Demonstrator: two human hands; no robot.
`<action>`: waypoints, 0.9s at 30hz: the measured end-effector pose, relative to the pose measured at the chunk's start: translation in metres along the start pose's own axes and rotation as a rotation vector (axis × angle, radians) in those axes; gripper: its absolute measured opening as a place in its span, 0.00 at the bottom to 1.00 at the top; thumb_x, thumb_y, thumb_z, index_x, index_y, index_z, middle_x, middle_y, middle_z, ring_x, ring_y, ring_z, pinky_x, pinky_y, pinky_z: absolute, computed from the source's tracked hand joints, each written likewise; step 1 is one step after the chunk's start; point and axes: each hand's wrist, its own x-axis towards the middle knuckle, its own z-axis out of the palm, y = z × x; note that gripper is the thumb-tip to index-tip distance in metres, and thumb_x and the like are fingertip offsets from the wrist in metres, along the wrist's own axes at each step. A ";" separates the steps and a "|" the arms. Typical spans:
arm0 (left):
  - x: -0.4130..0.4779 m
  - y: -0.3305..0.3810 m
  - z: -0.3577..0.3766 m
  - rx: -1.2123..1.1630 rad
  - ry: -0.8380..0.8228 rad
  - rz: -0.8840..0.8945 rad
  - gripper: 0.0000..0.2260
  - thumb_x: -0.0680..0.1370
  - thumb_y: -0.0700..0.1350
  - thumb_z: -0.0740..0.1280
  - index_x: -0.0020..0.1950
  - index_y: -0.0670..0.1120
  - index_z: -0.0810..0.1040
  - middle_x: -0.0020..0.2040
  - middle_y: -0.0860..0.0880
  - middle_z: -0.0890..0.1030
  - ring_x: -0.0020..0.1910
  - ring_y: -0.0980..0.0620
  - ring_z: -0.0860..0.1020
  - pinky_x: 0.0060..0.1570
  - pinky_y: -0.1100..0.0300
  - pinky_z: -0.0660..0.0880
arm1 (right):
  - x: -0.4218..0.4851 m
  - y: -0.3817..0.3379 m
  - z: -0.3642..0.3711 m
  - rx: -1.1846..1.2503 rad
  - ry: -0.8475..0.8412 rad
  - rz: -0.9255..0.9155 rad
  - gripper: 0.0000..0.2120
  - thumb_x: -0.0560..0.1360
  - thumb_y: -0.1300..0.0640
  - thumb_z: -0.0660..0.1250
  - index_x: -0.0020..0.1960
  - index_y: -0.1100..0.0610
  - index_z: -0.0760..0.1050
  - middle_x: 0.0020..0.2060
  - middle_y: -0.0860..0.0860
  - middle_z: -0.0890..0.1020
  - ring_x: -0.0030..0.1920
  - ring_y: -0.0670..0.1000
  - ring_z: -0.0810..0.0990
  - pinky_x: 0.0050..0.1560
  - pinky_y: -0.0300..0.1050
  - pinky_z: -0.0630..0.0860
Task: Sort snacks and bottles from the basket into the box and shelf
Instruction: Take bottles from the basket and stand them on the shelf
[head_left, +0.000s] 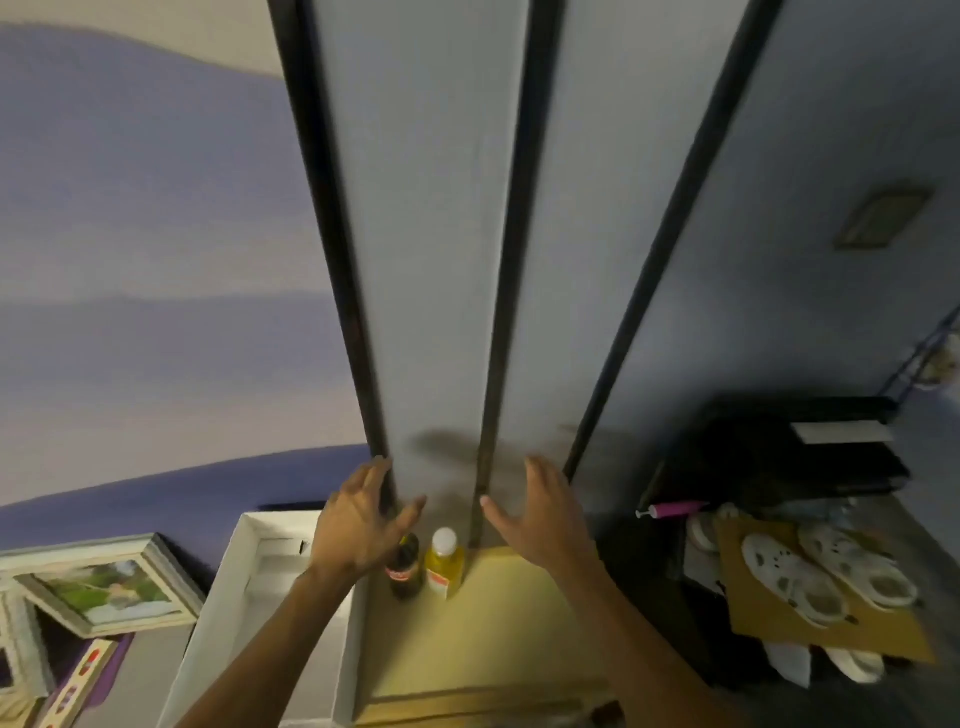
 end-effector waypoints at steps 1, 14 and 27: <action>0.000 0.006 -0.005 0.007 -0.002 0.036 0.42 0.75 0.79 0.58 0.81 0.56 0.63 0.79 0.49 0.71 0.71 0.43 0.77 0.69 0.42 0.75 | -0.010 -0.002 -0.011 0.003 0.037 0.038 0.49 0.77 0.25 0.63 0.86 0.53 0.54 0.84 0.53 0.61 0.83 0.56 0.61 0.78 0.54 0.65; -0.113 0.159 0.007 0.045 -0.106 0.573 0.36 0.80 0.71 0.60 0.79 0.48 0.69 0.79 0.44 0.70 0.77 0.41 0.70 0.75 0.39 0.69 | -0.261 0.058 -0.133 -0.060 0.462 0.546 0.47 0.75 0.25 0.60 0.83 0.54 0.57 0.80 0.57 0.66 0.79 0.62 0.66 0.75 0.62 0.70; -0.322 0.317 0.134 -0.027 -0.281 0.912 0.42 0.77 0.78 0.52 0.77 0.48 0.72 0.76 0.45 0.75 0.76 0.44 0.72 0.74 0.42 0.71 | -0.556 0.176 -0.185 -0.058 0.673 1.011 0.52 0.73 0.21 0.55 0.83 0.58 0.62 0.80 0.59 0.69 0.79 0.63 0.68 0.77 0.59 0.69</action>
